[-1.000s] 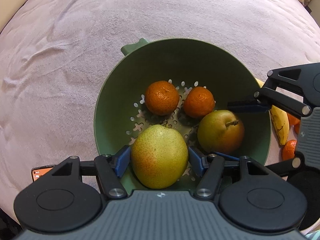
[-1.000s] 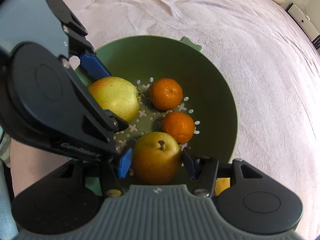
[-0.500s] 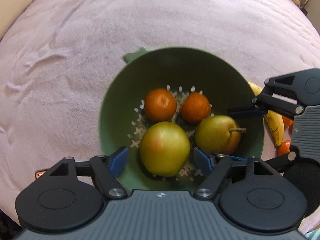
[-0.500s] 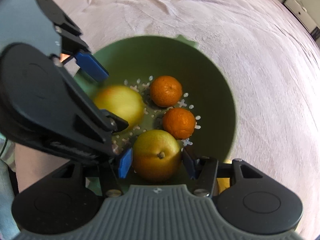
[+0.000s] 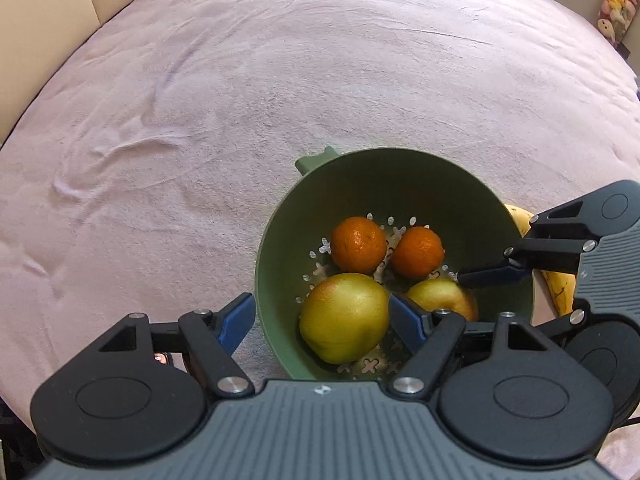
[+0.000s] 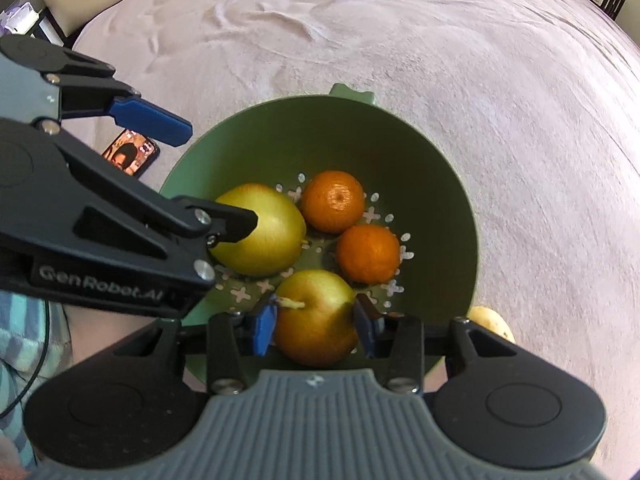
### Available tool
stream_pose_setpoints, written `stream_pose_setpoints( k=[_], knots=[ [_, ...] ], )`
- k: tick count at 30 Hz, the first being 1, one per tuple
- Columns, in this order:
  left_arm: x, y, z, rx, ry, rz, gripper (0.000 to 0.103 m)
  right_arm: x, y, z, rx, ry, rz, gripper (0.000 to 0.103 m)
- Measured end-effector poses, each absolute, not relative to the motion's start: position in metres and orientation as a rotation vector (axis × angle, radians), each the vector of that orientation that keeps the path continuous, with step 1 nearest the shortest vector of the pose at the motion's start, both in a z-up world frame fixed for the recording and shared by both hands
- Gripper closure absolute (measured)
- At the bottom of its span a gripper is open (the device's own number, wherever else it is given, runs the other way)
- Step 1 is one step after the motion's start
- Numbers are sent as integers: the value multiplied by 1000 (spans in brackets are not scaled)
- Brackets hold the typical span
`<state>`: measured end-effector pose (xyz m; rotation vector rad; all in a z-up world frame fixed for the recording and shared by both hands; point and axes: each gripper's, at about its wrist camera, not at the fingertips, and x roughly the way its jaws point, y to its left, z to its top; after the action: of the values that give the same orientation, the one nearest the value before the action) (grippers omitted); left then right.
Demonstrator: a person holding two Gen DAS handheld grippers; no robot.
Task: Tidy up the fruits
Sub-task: 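Lift both tools away from the colander toward the banana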
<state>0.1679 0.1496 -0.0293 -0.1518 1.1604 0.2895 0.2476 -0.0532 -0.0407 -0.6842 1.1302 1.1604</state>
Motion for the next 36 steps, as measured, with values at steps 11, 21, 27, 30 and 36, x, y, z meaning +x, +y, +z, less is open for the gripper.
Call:
stream_pose_setpoints(
  k=[11, 21, 27, 30, 36],
  knots=[
    [162, 149, -21, -144, 1130, 298, 14, 244, -54, -35, -612, 1187, 1190, 66],
    [160, 146, -12, -145, 1104, 282, 14, 239, -62, -12, -642, 1128, 1164, 61],
    [158, 138, -8, -129, 1088, 257, 14, 236, -72, -1, -645, 1102, 1128, 60],
    [157, 133, -5, -116, 1075, 241, 14, 234, -80, 6, -640, 1084, 1101, 60],
    [152, 116, 4, -83, 1036, 180, 14, 226, -109, 22, -572, 1020, 985, 52]
  ],
)
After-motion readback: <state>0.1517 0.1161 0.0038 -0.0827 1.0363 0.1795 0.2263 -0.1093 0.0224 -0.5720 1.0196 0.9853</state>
